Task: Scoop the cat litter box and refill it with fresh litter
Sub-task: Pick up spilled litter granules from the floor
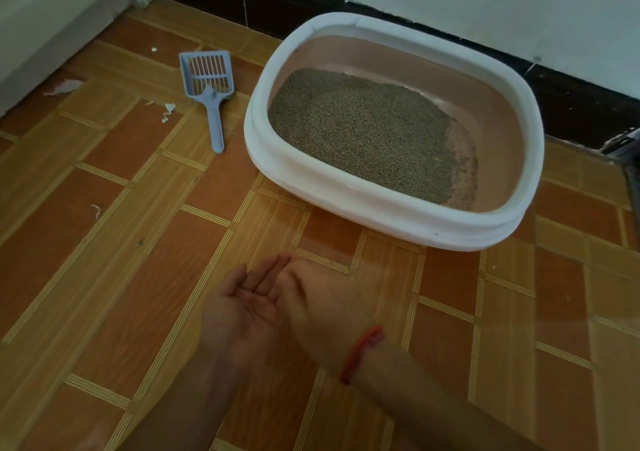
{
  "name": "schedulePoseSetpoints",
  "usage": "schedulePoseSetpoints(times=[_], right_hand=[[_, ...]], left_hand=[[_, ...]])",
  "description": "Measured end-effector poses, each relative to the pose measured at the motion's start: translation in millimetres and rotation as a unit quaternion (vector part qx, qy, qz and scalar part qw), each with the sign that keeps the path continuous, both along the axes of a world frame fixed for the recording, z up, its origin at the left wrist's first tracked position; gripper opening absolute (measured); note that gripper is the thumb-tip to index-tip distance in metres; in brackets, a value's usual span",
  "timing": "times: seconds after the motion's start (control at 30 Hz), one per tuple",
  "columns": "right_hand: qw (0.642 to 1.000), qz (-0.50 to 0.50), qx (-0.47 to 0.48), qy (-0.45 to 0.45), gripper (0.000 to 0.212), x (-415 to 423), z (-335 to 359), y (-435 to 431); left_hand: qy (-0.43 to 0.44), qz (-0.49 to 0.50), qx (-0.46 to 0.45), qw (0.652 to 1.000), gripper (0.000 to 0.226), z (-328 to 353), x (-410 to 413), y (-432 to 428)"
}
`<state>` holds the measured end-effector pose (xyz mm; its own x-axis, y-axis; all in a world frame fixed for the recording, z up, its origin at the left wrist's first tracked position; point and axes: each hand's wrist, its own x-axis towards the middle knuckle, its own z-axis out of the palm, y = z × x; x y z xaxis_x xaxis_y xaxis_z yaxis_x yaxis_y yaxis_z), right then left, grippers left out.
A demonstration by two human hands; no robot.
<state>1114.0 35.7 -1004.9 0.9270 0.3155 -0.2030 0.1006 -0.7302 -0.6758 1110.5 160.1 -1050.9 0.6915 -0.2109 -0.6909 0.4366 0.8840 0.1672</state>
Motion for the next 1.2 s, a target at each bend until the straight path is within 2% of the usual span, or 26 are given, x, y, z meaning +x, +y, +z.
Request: schedulePoseSetpoints(times=[0.07,0.13,0.23,0.37,0.57,0.97,1.07,1.2], right_hand=[[0.997,-0.071,0.000,-0.021,0.026,7.1,-15.3,-25.9],[0.994,-0.102,-0.049,-0.011,0.016,12.3,-32.7,-49.8],[0.990,-0.080,-0.116,0.030,0.017,9.2,-51.6,-69.9],[0.991,-0.052,-0.114,0.040,0.013,1.5,-60.6,-70.2],[0.994,-0.037,-0.102,0.026,0.010,0.7,-66.0,-67.8],[0.988,0.002,-0.156,0.016,0.019,1.4,-67.7,-59.1],[0.990,-0.008,-0.140,0.028,0.017,2.3,-64.1,-58.9],[0.998,-0.026,-0.059,0.007,0.013,0.0,-44.9,-49.3]], left_hand=[[-0.006,0.029,-0.002,1.000,0.033,1.4,0.0,7.8],[-0.013,0.043,0.000,0.999,0.035,2.0,-1.0,13.8],[-0.012,0.048,0.010,0.999,0.031,1.9,-3.4,16.3],[0.006,0.048,0.022,0.999,0.047,-1.7,-5.7,15.3],[0.013,0.043,0.021,0.999,0.052,-4.4,-8.3,14.3],[0.017,0.036,0.026,0.999,0.054,-8.4,-7.4,8.0],[0.013,0.035,0.022,0.999,0.054,-7.4,-8.2,8.5],[0.012,0.031,0.016,0.999,0.054,-7.6,-9.6,8.1]])
